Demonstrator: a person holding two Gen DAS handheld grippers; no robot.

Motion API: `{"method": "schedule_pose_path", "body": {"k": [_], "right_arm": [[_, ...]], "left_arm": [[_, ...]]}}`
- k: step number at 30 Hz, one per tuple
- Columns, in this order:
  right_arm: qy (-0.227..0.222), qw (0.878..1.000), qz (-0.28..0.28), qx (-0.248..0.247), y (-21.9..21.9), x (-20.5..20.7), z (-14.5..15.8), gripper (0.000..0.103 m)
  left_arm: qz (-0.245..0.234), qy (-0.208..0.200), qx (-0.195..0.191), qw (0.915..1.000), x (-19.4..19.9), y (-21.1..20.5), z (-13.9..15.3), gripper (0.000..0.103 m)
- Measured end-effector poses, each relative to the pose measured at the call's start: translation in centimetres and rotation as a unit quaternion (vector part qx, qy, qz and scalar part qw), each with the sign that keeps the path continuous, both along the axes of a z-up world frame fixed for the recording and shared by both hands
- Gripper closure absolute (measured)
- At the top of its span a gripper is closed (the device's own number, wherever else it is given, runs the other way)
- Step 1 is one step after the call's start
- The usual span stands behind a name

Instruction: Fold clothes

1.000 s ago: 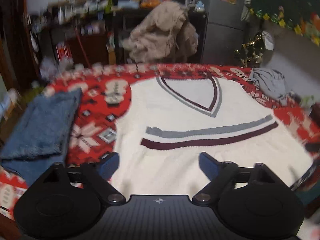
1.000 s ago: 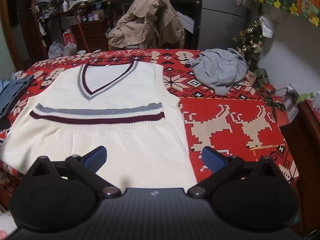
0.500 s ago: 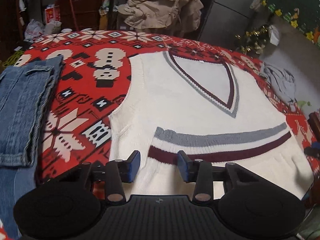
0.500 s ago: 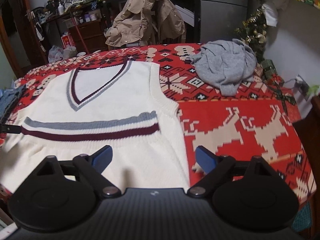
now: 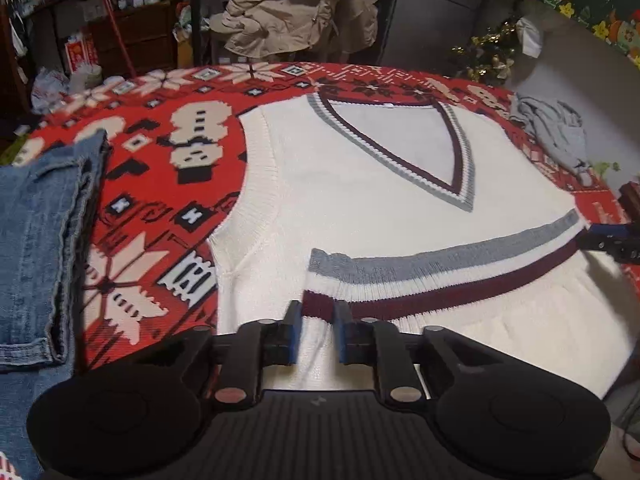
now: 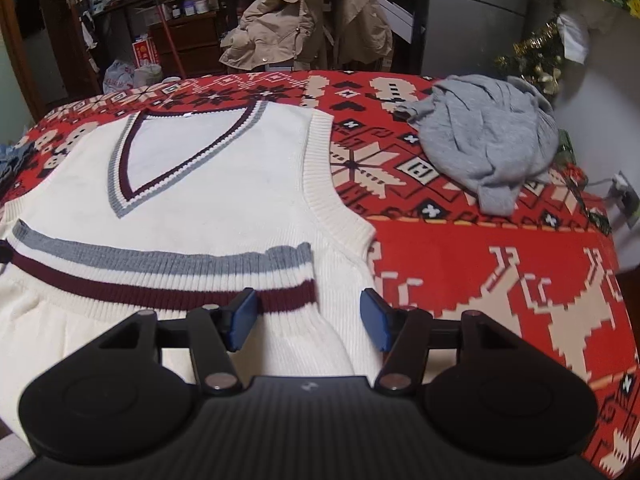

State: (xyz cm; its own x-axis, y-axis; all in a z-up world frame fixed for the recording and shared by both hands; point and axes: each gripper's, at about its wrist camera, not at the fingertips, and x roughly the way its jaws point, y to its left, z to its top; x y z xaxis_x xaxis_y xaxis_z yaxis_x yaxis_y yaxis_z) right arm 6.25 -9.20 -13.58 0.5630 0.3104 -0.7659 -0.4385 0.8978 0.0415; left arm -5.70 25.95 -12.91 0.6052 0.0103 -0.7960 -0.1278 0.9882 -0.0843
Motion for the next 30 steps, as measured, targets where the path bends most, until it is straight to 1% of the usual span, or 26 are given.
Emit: {"method": "schedule_pose_path", "body": {"k": [1,2,3,4,5,7,8,13,15,17,18,20,21,22,23,24,27,28,30], "right_arm": [[0.001,1.000,0.001,0.002,0.1,0.1,0.0,0.045],[0.001,1.000,0.002,0.005,0.2,0.2,0.0,0.058],[0.005,1.000,0.003,0.009,0.3,0.2,0.0,0.067],[-0.001,1.000,0.001,0.002,0.5,0.0,0.1,0.086],[-0.007,1.000,-0.001,-0.006,0.7,-0.2,0.3,0.097],[-0.022,1.000,-0.004,-0.020,1.1,-0.7,0.5,0.097],[-0.024,1.000,-0.005,-0.016,1.0,-0.8,0.6,0.097],[-0.022,1.000,-0.016,-0.008,0.6,-0.6,0.7,0.097],[-0.022,1.000,-0.015,-0.012,0.6,-0.5,0.5,0.097],[-0.025,0.999,-0.013,-0.016,0.6,-0.6,0.3,0.096],[-0.025,0.999,-0.014,-0.014,0.5,-0.6,0.2,0.096],[-0.025,0.999,-0.016,-0.011,0.4,-0.6,0.1,0.094],[-0.028,0.999,-0.018,-0.011,0.3,-0.5,0.1,0.094],[-0.031,0.999,-0.020,-0.010,0.2,-0.5,0.2,0.089],[-0.034,0.999,-0.022,-0.007,0.0,-0.6,0.4,0.083],[-0.036,0.999,-0.024,-0.003,-0.2,-0.7,0.7,0.082],[-0.043,0.999,-0.031,0.007,-0.9,-1.1,1.6,0.079],[-0.045,0.998,-0.033,0.010,-1.1,-1.2,1.9,0.079],[-0.049,0.998,-0.037,0.017,-1.5,-1.4,2.5,0.079]], "left_arm": [[0.001,-0.002,0.018,0.9998,-0.1,-0.5,0.1,0.094],[0.001,-0.008,0.035,0.9993,-0.3,-1.0,0.4,0.095],[0.001,-0.014,0.052,0.9985,-0.5,-1.5,0.6,0.095],[0.004,-0.025,0.072,0.9971,-0.8,-2.0,0.9,0.095],[0.007,-0.038,0.088,0.9953,-1.2,-2.4,1.3,0.095],[0.016,-0.056,0.109,0.9924,-1.6,-2.7,1.9,0.095],[0.018,-0.059,0.116,0.9914,-1.7,-2.7,1.9,0.095],[0.015,-0.031,0.153,0.9876,-0.6,-3.1,-0.8,0.095],[0.014,-0.035,0.165,0.9856,-0.6,-3.3,-1.0,0.095],[0.013,-0.033,0.167,0.9853,-0.5,-3.4,-1.0,0.094],[0.016,-0.032,0.168,0.9851,-0.5,-3.3,-1.0,0.091],[0.022,-0.030,0.171,0.9846,-0.6,-3.0,-0.9,0.080],[0.026,-0.029,0.165,0.9855,-0.7,-2.7,-0.6,0.071],[0.031,-0.029,0.159,0.9863,-0.8,-2.4,-0.3,0.068],[0.036,-0.028,0.153,0.9871,-0.9,-2.1,-0.1,0.068],[0.041,-0.030,0.144,0.9882,-1.1,-1.8,0.3,0.068],[0.057,-0.038,0.108,0.9917,-1.9,-1.0,1.5,0.069],[0.063,-0.041,0.095,0.9926,-2.2,-0.8,1.9,0.074],[0.063,-0.050,0.055,0.9953,-3.0,-0.4,2.8,0.081]]}}
